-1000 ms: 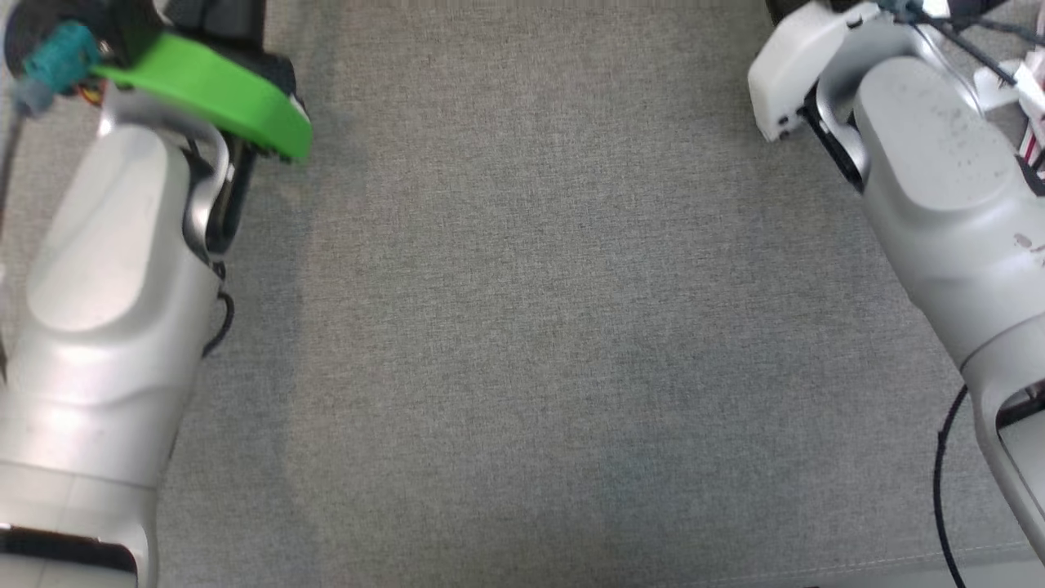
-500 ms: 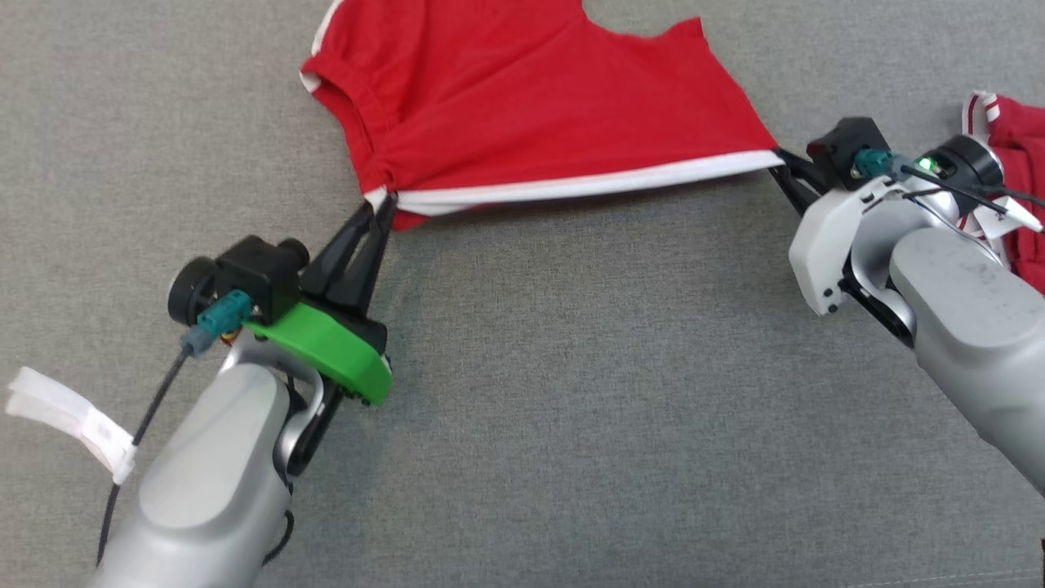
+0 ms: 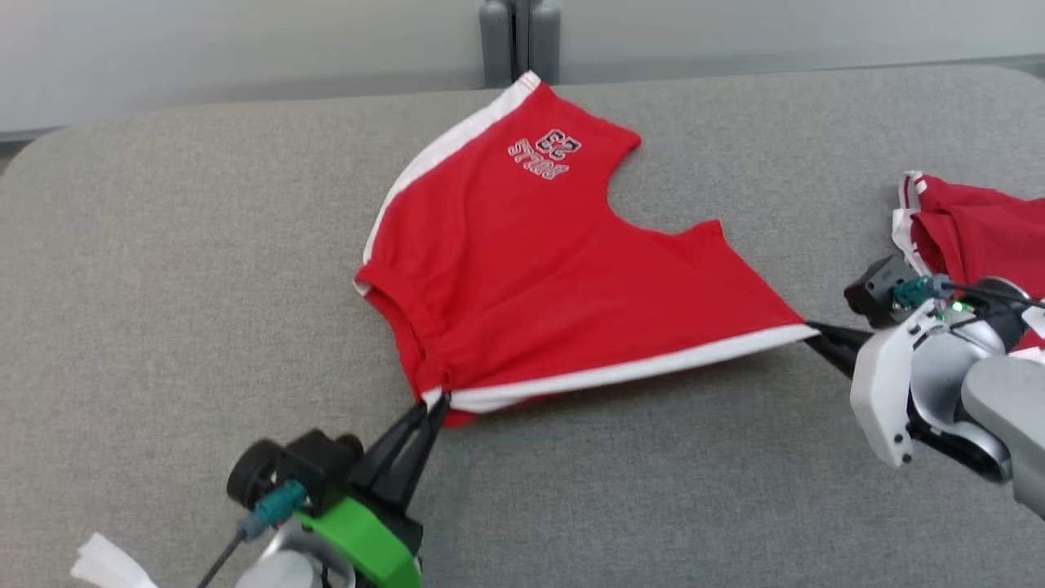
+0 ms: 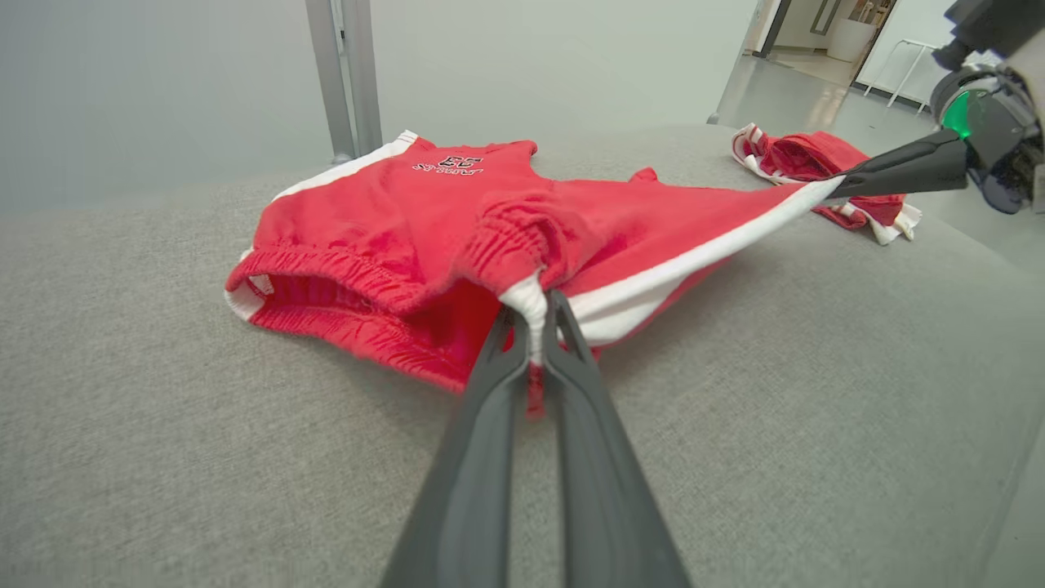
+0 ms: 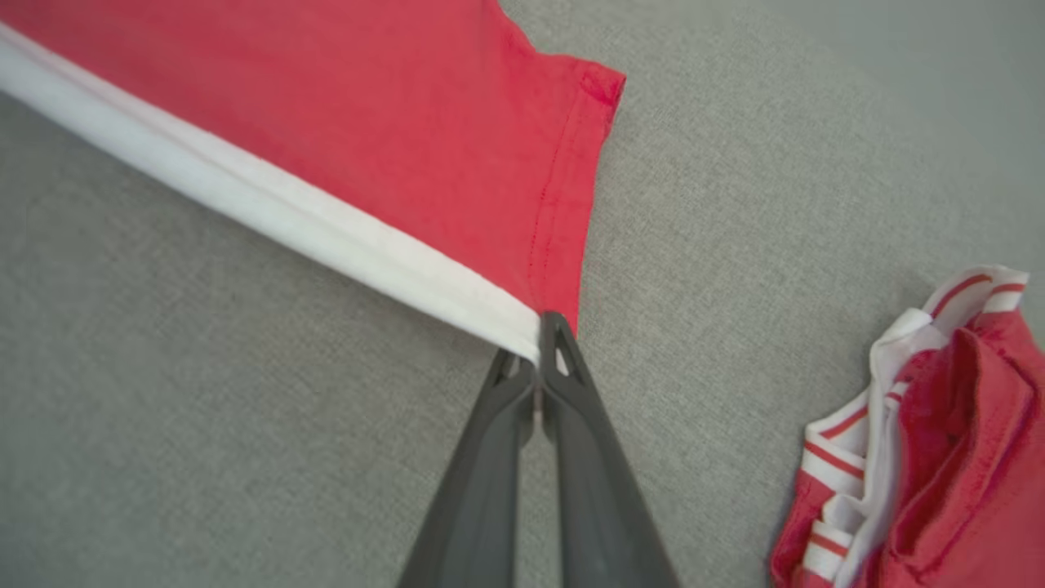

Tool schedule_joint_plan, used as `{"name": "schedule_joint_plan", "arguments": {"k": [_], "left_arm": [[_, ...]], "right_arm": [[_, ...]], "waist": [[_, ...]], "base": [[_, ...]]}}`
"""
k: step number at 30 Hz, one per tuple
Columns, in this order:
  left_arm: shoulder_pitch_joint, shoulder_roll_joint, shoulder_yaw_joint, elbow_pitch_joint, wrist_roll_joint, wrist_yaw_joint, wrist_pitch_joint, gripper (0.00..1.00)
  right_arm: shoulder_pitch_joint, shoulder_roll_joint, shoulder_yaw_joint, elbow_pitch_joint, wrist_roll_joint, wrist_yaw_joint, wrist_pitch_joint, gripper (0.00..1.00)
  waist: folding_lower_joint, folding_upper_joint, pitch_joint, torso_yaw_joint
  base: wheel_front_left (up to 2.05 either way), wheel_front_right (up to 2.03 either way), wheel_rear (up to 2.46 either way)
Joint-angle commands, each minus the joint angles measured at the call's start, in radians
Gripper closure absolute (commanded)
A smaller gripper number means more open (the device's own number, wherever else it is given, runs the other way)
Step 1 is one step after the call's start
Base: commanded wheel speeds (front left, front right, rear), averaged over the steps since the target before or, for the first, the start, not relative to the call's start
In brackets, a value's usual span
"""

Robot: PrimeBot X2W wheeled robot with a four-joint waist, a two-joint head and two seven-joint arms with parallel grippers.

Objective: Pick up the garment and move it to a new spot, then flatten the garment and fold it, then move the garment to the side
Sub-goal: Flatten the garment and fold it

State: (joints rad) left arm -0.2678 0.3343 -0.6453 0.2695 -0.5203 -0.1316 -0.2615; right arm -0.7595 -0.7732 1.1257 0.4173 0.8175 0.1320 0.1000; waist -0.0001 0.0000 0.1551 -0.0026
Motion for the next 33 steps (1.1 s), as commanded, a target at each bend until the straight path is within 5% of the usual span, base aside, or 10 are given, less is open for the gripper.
{"name": "schedule_joint_plan", "arguments": {"k": [1, 7, 15, 25, 33], "left_arm": [[0.045, 0.028, -0.011, -0.007, 0.002, 0.002, -0.005, 1.0], [0.185, 0.06, -0.065, -0.092, -0.027, 0.002, -0.004, 1.0], [0.262, 0.072, 0.011, -0.184, -0.008, 0.002, -0.004, 1.0], [0.108, 0.006, 0.052, -0.176, -0.02, 0.002, -0.004, 1.0], [-0.034, -0.08, 0.047, -0.107, -0.015, 0.002, -0.004, 1.0]], "right_arm": [[0.035, -0.019, 0.017, -0.03, 0.011, -0.003, 0.02, 1.0], [0.112, -0.107, 0.034, -0.197, 0.041, -0.003, 0.1, 1.0], [0.177, -0.195, -0.107, -0.341, 0.037, -0.003, 0.158, 1.0], [0.091, -0.157, -0.317, -0.33, -0.056, -0.003, 0.232, 1.0], [-0.076, -0.114, -0.3, -0.243, -0.109, -0.003, 0.327, 1.0]], "waist": [[0.0001, 0.0, -0.053, -0.021], [0.0001, 0.0, -0.096, -0.041], [0.0001, 0.0, -0.114, -0.022], [0.0001, 0.0, -0.041, 0.089], [0.0001, 0.0, 0.039, 0.192]], "base": [[0.0, 0.0, 0.0], [0.0, 0.0, 0.0], [0.0, 0.0, 0.0], [0.0, 0.0, 0.0], [0.0, 0.0, 0.0]]}}
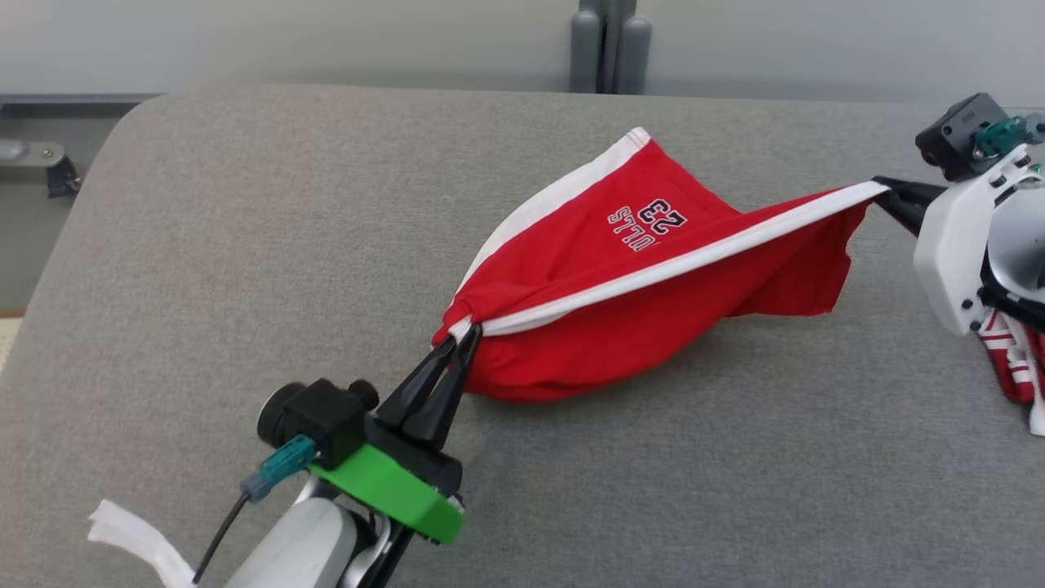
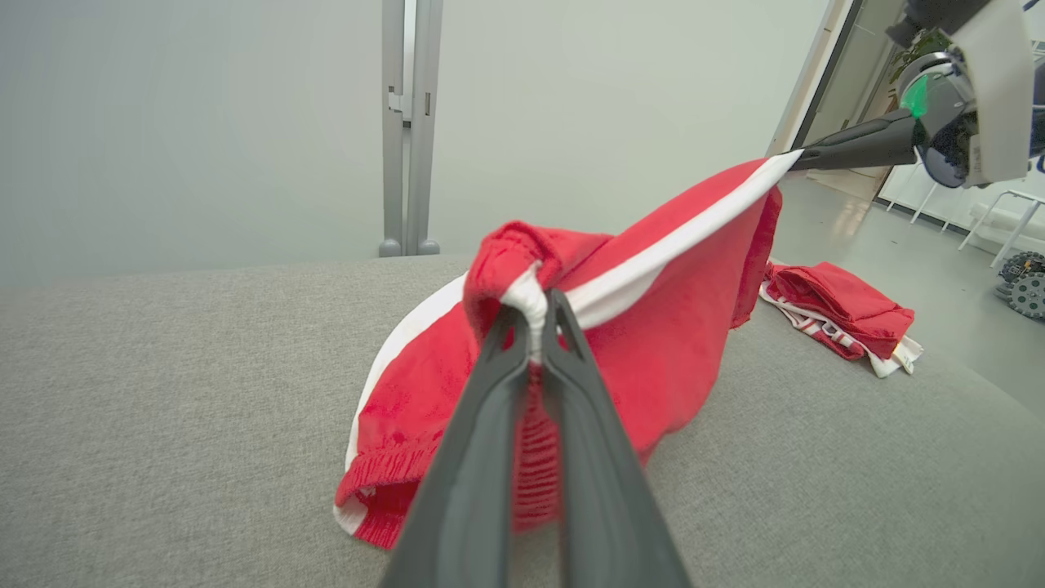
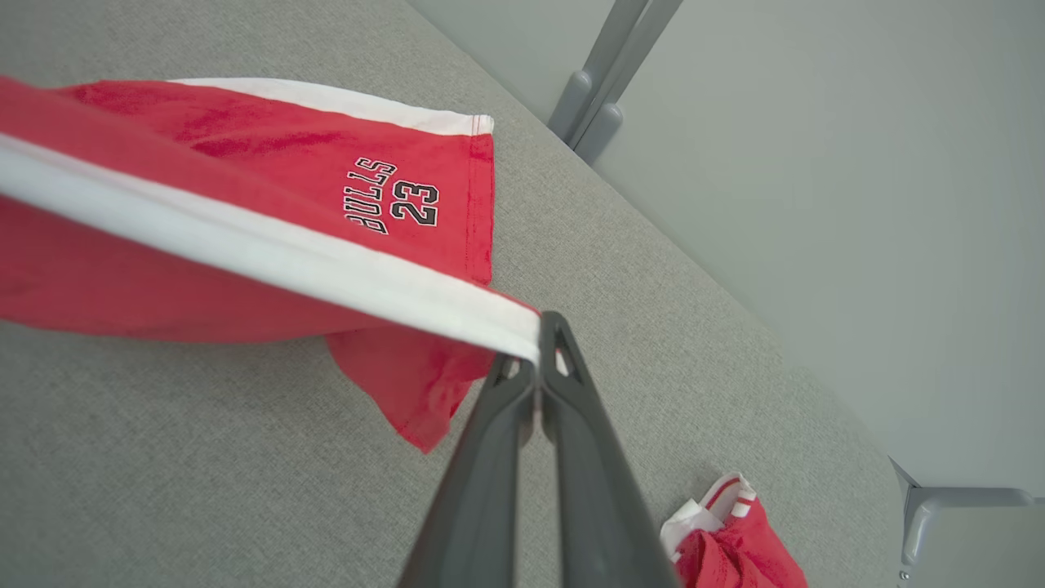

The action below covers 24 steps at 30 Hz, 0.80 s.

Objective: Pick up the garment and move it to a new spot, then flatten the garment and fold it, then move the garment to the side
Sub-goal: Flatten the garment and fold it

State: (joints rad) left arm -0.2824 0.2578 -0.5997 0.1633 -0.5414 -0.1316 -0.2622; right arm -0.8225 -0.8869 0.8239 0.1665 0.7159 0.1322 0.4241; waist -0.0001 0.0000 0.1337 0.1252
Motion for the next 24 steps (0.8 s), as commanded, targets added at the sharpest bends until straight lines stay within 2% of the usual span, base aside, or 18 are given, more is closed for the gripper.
{"name": "schedule_joint_plan", "arguments": {"k": [1, 7, 12, 19, 24], "left_arm": [[-0.035, -0.016, -0.006, 0.001, 0.002, 0.002, -0.003, 1.0], [-0.12, -0.077, -0.042, 0.028, -0.009, 0.002, -0.003, 1.0], [-0.159, -0.118, -0.059, 0.069, -0.018, 0.002, -0.003, 1.0], [-0.201, -0.161, -0.078, 0.104, -0.016, 0.002, -0.003, 1.0], [-0.223, -0.185, -0.082, 0.108, -0.014, 0.002, -0.003, 1.0]], "right_arm": [[-0.035, 0.001, 0.013, 0.018, -0.009, -0.003, 0.011, 1.0], [-0.199, 0.02, 0.108, 0.094, -0.033, -0.003, 0.05, 1.0], [-0.328, 0.03, 0.237, 0.162, -0.042, -0.003, 0.07, 1.0], [-0.454, 0.056, 0.358, 0.315, -0.011, -0.003, 0.039, 1.0], [-0.512, 0.07, 0.422, 0.378, -0.011, -0.003, 0.014, 1.0]], "waist": [[0.0001, 0.0, 0.071, 0.077], [0.0001, 0.0, 0.136, 0.146], [0.0001, 0.0, 0.177, 0.191], [0.0001, 0.0, 0.223, 0.241], [0.0001, 0.0, 0.252, 0.264]], "base": [[0.0, 0.0, 0.0], [0.0, 0.0, 0.0], [0.0, 0.0, 0.0], [0.0, 0.0, 0.0], [0.0, 0.0, 0.0]]}}
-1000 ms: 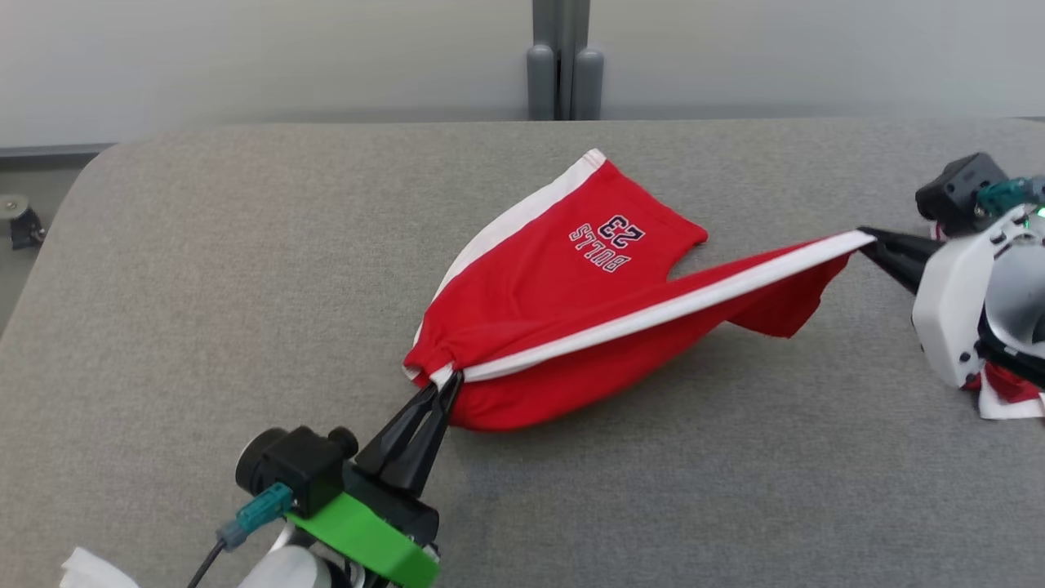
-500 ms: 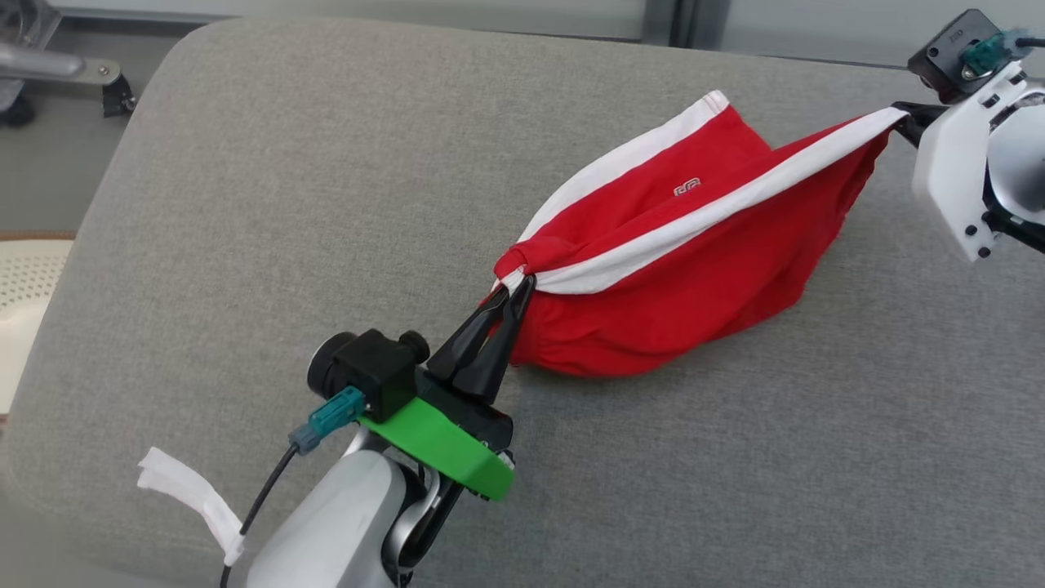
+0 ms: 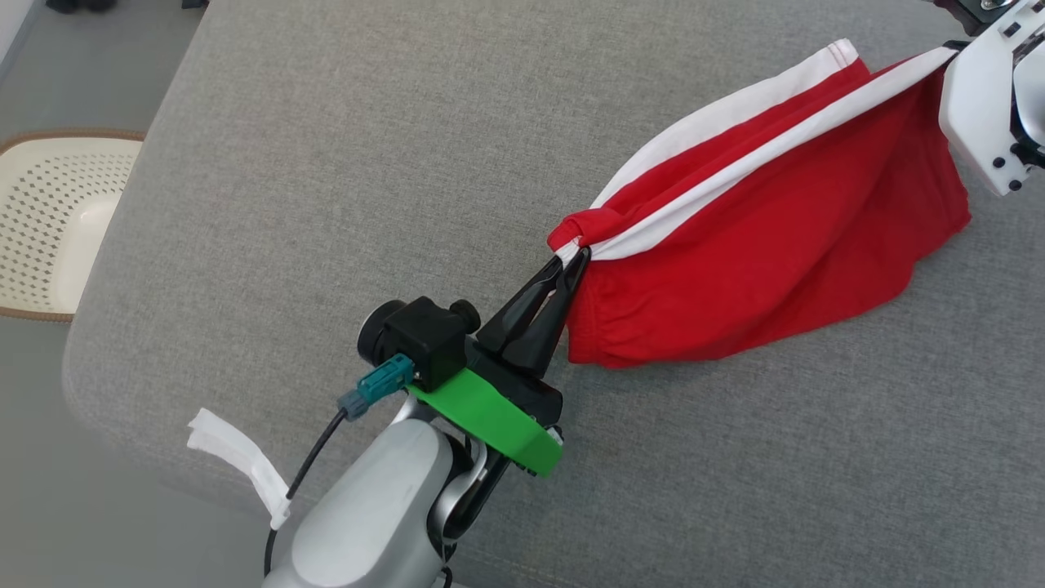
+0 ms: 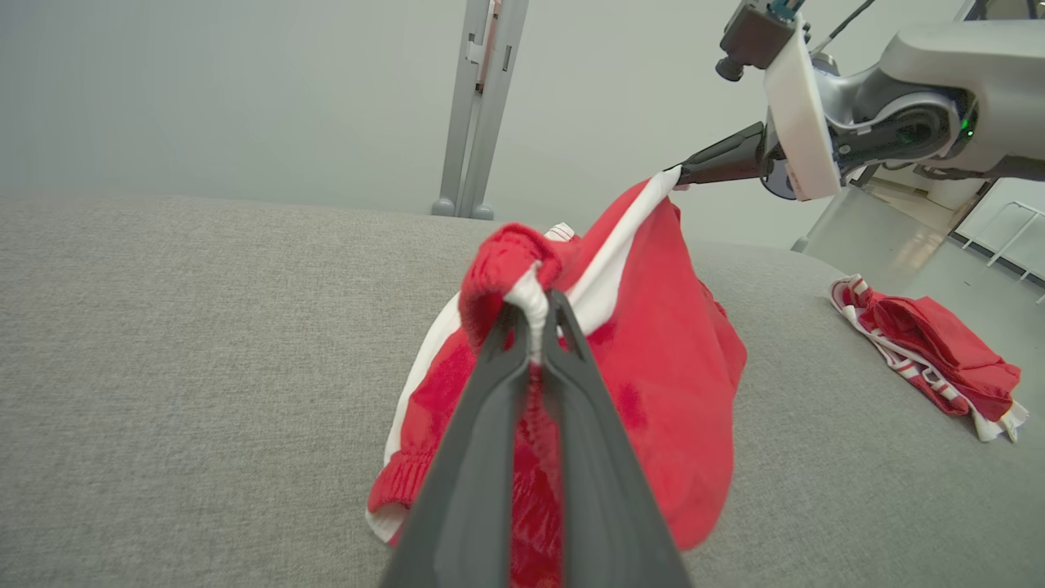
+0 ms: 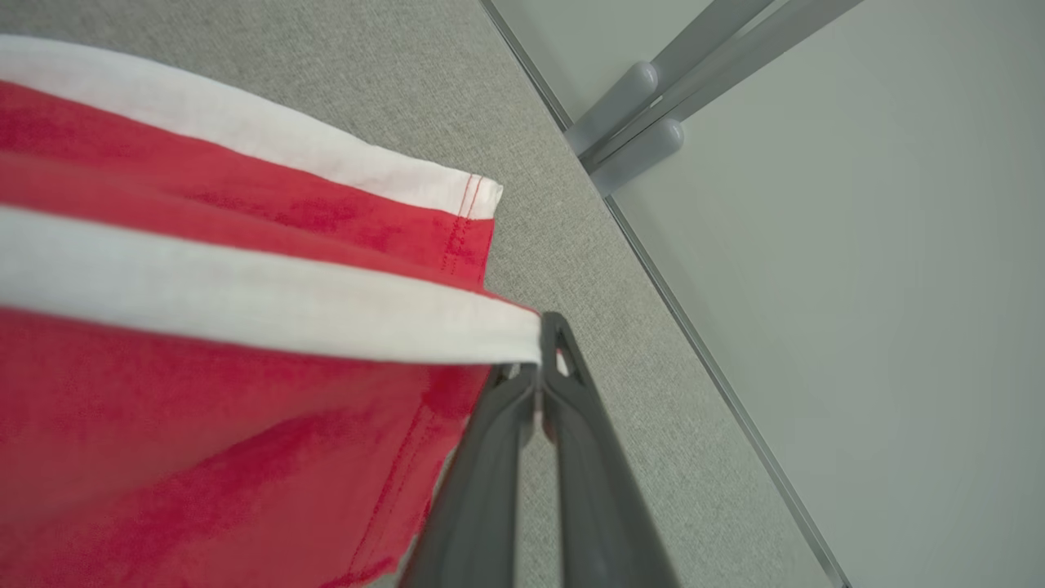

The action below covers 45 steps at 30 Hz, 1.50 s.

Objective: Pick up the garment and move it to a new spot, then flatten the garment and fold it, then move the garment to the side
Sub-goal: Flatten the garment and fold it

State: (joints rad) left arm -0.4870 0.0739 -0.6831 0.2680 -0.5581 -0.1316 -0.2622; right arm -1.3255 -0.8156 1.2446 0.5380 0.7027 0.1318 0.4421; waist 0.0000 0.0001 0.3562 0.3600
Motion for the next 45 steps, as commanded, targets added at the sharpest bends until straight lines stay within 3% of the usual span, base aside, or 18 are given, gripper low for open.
{"name": "schedule_joint_plan", "arguments": {"k": [1, 17, 18, 19, 20, 24, 33, 45], "left_arm": [[-0.024, -0.005, 0.0, 0.005, 0.006, 0.002, -0.003, 1.0], [-0.086, -0.022, -0.002, 0.002, -0.006, 0.002, -0.003, 0.98], [-0.09, -0.022, -0.004, 0.006, -0.009, 0.002, -0.003, 0.65], [-0.095, -0.022, -0.007, 0.012, -0.013, 0.002, -0.003, 0.02], [-0.097, -0.022, -0.011, 0.02, -0.021, 0.002, -0.003, 0.0], [-0.114, -0.023, -0.003, 0.034, -0.029, 0.002, -0.003, 0.0], [-0.081, -0.022, 0.061, 0.041, 0.006, 0.002, -0.003, 0.0], [0.073, 0.013, 0.307, 0.034, 0.079, 0.002, -0.003, 0.0]], "right_arm": [[-0.02, 0.003, 0.008, 0.017, 0.007, -0.003, -0.009, 1.0], [-0.113, 0.034, 0.036, 0.089, -0.003, -0.003, -0.048, 1.0], [-0.112, 0.033, 0.036, 0.092, -0.004, -0.003, -0.045, 1.0], [-0.107, 0.035, 0.036, 0.088, -0.015, -0.003, -0.039, 0.89], [-0.103, 0.035, 0.036, 0.09, -0.019, -0.003, -0.034, 0.0], [-0.105, 0.042, 0.036, 0.102, -0.038, -0.002, -0.045, 0.0], [-0.102, 0.101, 0.025, 0.24, -0.028, -0.002, -0.198, 0.0], [0.086, 0.273, -0.137, 0.373, 0.089, -0.002, -0.582, 0.0]], "waist": [[0.0, -0.0001, 0.037, 0.033], [0.0, -0.0001, 0.145, 0.066], [0.0, -0.0001, 0.149, 0.067], [0.0, -0.0001, 0.153, 0.067], [0.0, -0.0001, 0.155, 0.066], [0.0, -0.0001, 0.162, 0.06], [0.0, -0.0001, 0.122, 0.016], [0.0, -0.0001, -0.062, -0.11]], "base": [[0.0, 0.0, 0.0], [0.0, 0.0, 0.0], [0.0, 0.0, 0.0], [0.0, 0.0, 0.0], [0.0, 0.0, 0.0], [0.0, 0.0, 0.0], [0.0, 0.0, 0.0], [0.0, 0.0, 0.0]]}}
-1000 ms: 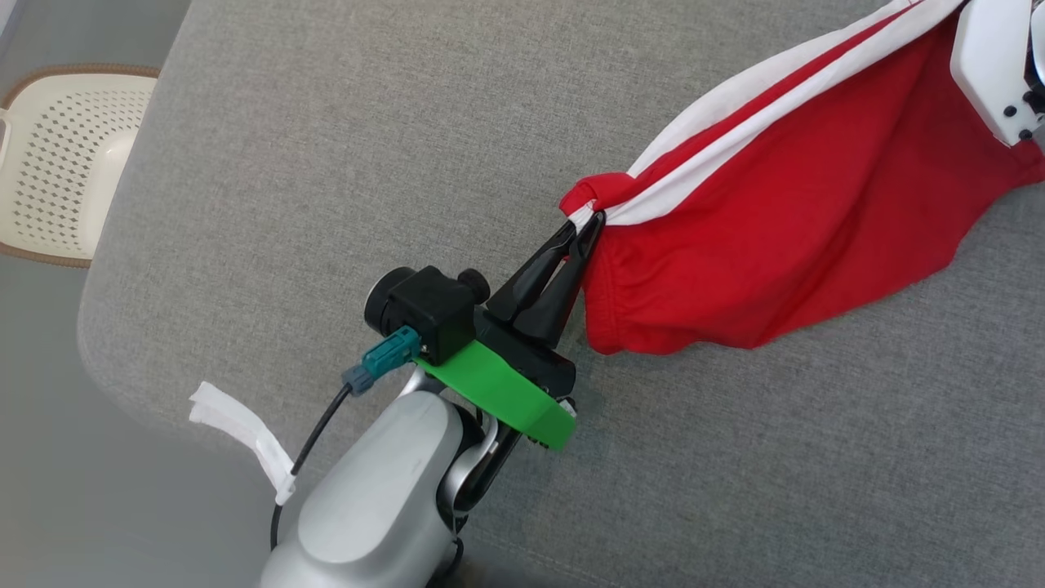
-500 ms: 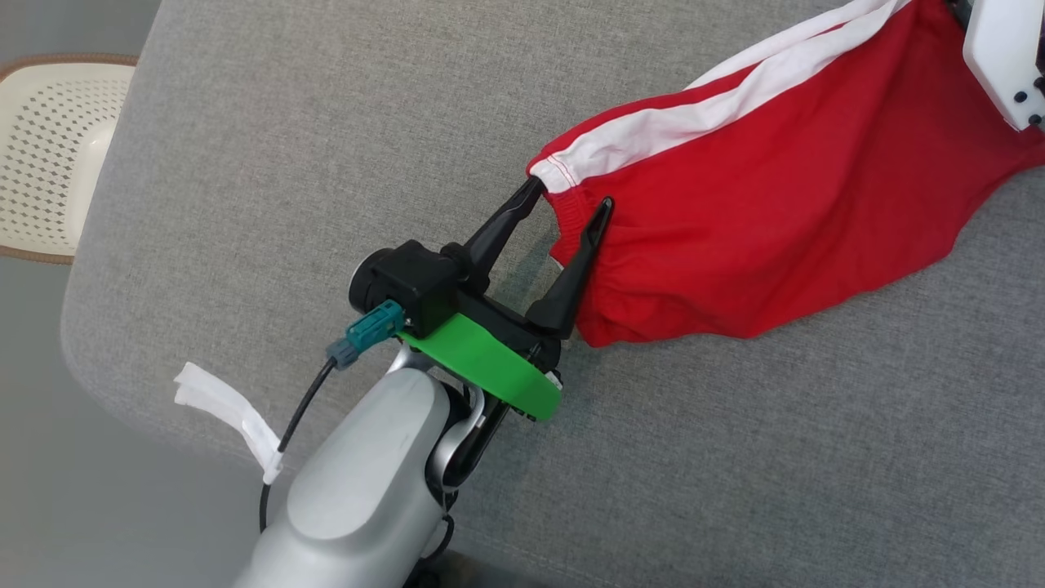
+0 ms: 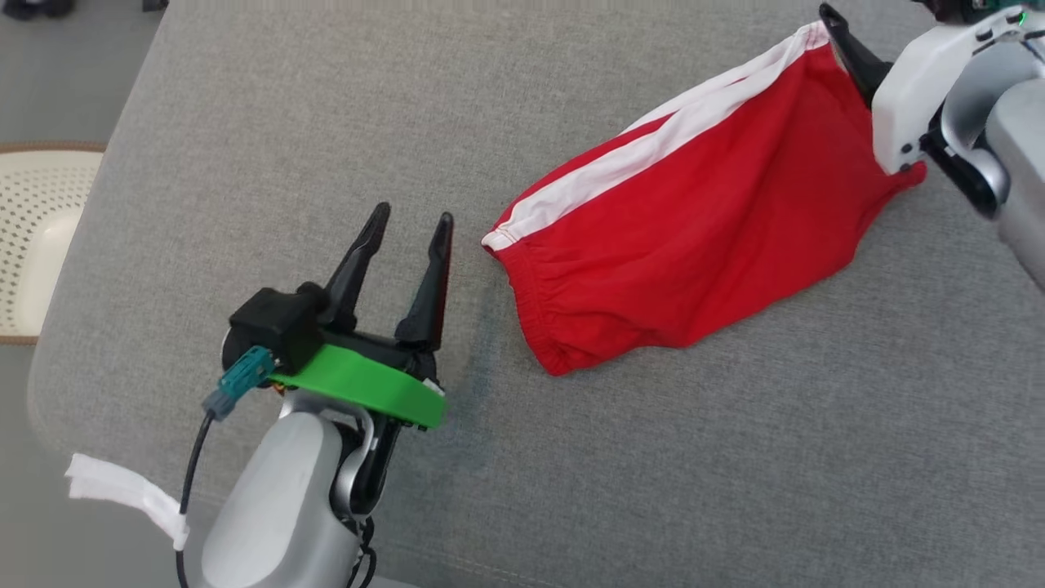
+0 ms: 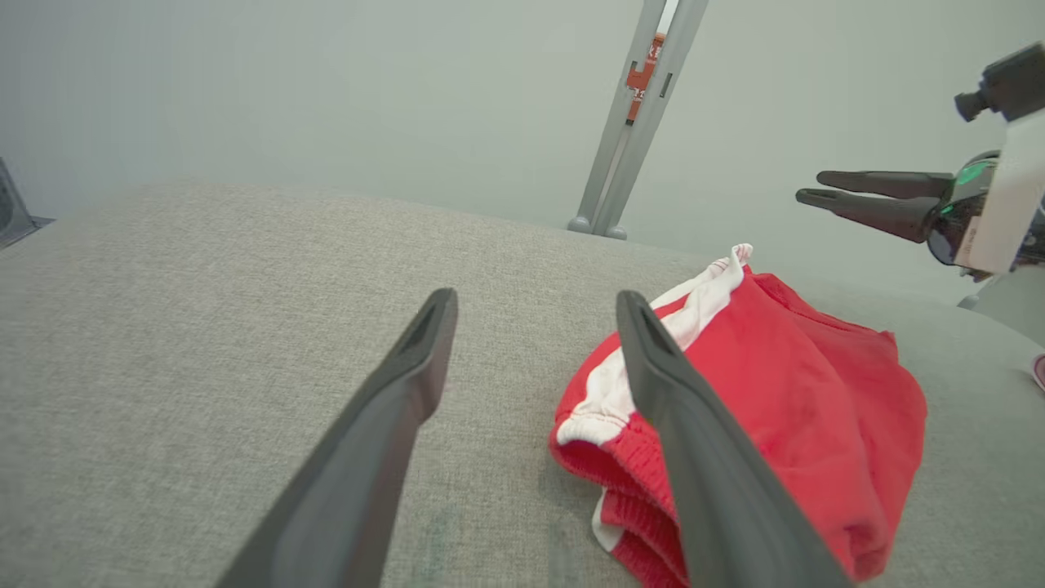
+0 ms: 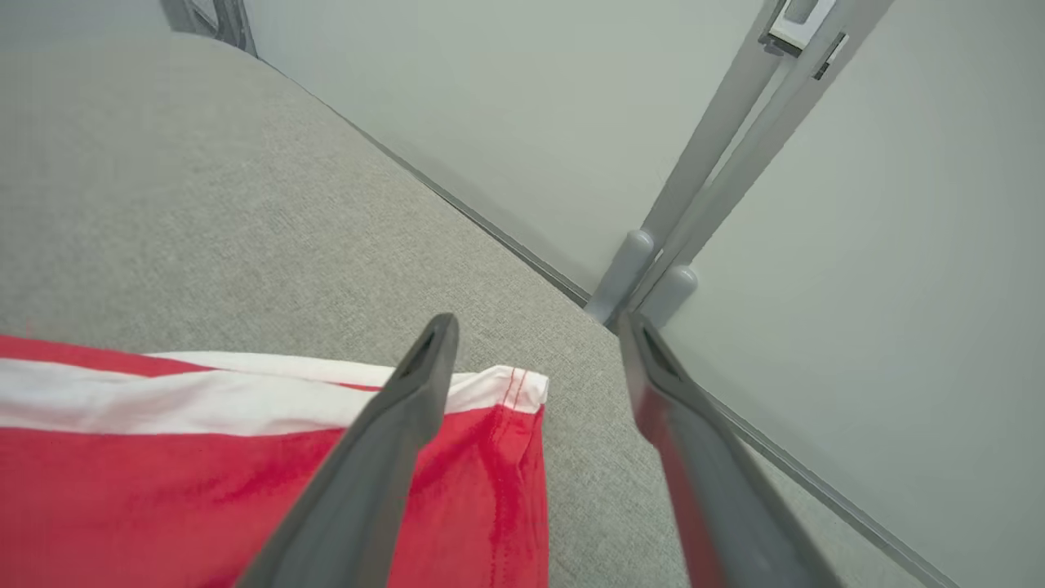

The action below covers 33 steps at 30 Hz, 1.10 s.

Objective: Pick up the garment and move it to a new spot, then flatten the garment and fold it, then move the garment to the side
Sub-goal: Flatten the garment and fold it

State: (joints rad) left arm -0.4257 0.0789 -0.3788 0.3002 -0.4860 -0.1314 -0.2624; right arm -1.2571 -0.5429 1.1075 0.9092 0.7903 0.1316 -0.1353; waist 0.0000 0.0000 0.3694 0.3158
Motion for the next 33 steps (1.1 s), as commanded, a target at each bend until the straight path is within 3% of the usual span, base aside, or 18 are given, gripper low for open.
{"name": "schedule_joint_plan", "arguments": {"k": [1, 6, 8, 14, 22, 27, 33], "left_arm": [[0.028, 0.01, 0.028, 0.002, 0.015, 0.002, -0.003, 0.0], [0.097, 0.004, 0.119, -0.025, 0.042, 0.002, -0.003, 0.0], [0.128, 0.0, 0.148, -0.035, 0.052, 0.002, -0.003, 0.0], [0.203, -0.016, 0.192, -0.058, 0.109, 0.002, -0.003, 0.0], [0.287, -0.025, 0.223, -0.094, 0.149, 0.002, -0.003, 0.0], [0.33, -0.026, 0.24, -0.094, 0.204, 0.009, -0.003, 0.0], [0.354, -0.027, 0.241, -0.111, 0.194, 0.014, -0.003, 0.0]], "right_arm": [[0.043, 0.02, -0.02, 0.01, 0.013, -0.002, -0.047, 0.0], [0.166, 0.07, -0.11, -0.011, 0.046, -0.002, -0.124, 0.0], [0.21, 0.078, -0.165, -0.059, 0.008, -0.002, -0.131, 0.0], [0.481, 0.129, -0.513, -0.262, -0.187, -0.002, -0.129, 0.0], [0.854, 0.32, -0.898, -0.494, -0.476, -0.002, -0.13, 0.0], [1.003, 0.408, -0.992, -0.595, -0.579, -0.002, -0.129, 0.0], [1.074, 0.451, -1.04, -0.634, -0.615, -0.002, -0.13, 0.0]], "waist": [[0.0, 0.0, -0.095, -0.079], [0.0, 0.0, -0.17, -0.136], [0.0, 0.0, -0.191, -0.161], [0.0, 0.0, -0.241, -0.222], [0.0, 0.0, -0.281, -0.282], [0.0, 0.0, -0.291, -0.306], [0.0, 0.0, -0.289, -0.315]], "base": [[0.0, 0.0, 0.0], [0.0, 0.0, 0.0], [0.0, 0.0, 0.0], [0.0, 0.0, 0.0], [0.0, 0.0, 0.0], [0.0, 0.0, 0.0], [0.0, 0.0, 0.0]]}}
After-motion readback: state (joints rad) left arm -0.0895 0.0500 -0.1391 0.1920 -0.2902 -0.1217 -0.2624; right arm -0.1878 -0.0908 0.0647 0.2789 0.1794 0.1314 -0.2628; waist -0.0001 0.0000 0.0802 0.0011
